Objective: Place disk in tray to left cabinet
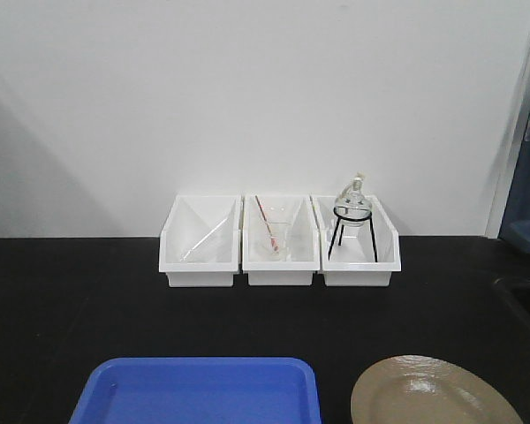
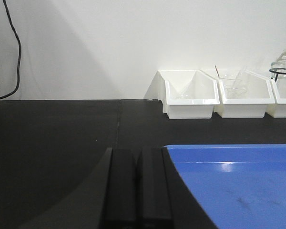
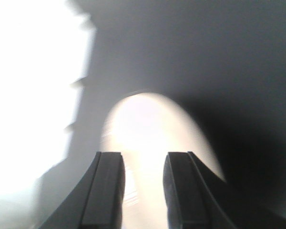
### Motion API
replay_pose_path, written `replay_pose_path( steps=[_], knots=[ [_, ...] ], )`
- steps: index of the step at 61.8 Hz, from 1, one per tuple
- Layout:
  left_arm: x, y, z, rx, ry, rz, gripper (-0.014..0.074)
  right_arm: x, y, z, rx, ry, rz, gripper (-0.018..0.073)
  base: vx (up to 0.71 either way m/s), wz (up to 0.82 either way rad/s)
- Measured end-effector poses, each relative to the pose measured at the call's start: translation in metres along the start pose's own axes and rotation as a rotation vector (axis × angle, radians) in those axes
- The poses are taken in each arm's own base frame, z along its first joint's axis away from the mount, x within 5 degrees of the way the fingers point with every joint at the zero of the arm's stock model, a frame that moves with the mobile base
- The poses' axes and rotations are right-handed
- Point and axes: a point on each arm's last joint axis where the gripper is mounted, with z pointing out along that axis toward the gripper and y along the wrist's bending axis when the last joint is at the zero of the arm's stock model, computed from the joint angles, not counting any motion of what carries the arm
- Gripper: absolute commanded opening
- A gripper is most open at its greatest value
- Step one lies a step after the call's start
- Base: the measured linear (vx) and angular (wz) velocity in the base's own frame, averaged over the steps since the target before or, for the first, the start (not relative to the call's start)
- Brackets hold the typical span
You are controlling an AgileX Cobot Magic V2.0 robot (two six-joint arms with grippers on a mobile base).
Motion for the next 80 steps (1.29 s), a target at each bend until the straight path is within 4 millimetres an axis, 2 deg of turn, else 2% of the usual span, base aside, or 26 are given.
replay_pose_path(
  steps=[7,16,23,30,37,57,72,80],
  knots=[
    [0.0,0.0,0.0,0.0,0.0,0.0,-0.0003,-0.003,-0.002,0.014,-0.109,0.092,-0.088,0.03,0.0,0.0],
    [0.0,0.0,0.0,0.0,0.0,0.0,-0.0003,-0.005,-0.011,0.021,-0.091,0.142,-0.251,0.0343,0.0,0.0],
    [0.0,0.0,0.0,0.0,0.0,0.0,-0.0003,-0.007,-0.014,0.021,-0.053,0.139,-0.346,0.0422,0.0,0.0],
    [0.0,0.0,0.0,0.0,0.0,0.0,-0.0003,-0.007,-0.016,0.021,-0.032,0.136,-0.38,0.0526,0.0,0.0],
    [0.0,0.0,0.0,0.0,0.0,0.0,-0.0003,-0.007,-0.017,0.021,-0.023,0.141,-0.39,0.0592,0.0,0.0],
    [0.0,0.0,0.0,0.0,0.0,0.0,-0.0003,-0.006,-0.026,0.023,0.041,0.176,-0.431,0.0588,0.0,0.0],
    [0.0,0.0,0.0,0.0,0.0,0.0,-0.0003,0.008,-0.046,0.057,0.008,0.323,-0.378,0.0588,0.0,0.0],
    [0.0,0.0,0.0,0.0,0.0,0.0,-0.0003,0.009,-0.052,0.064,0.001,0.334,-0.351,0.0588,0.0,0.0]
  ],
)
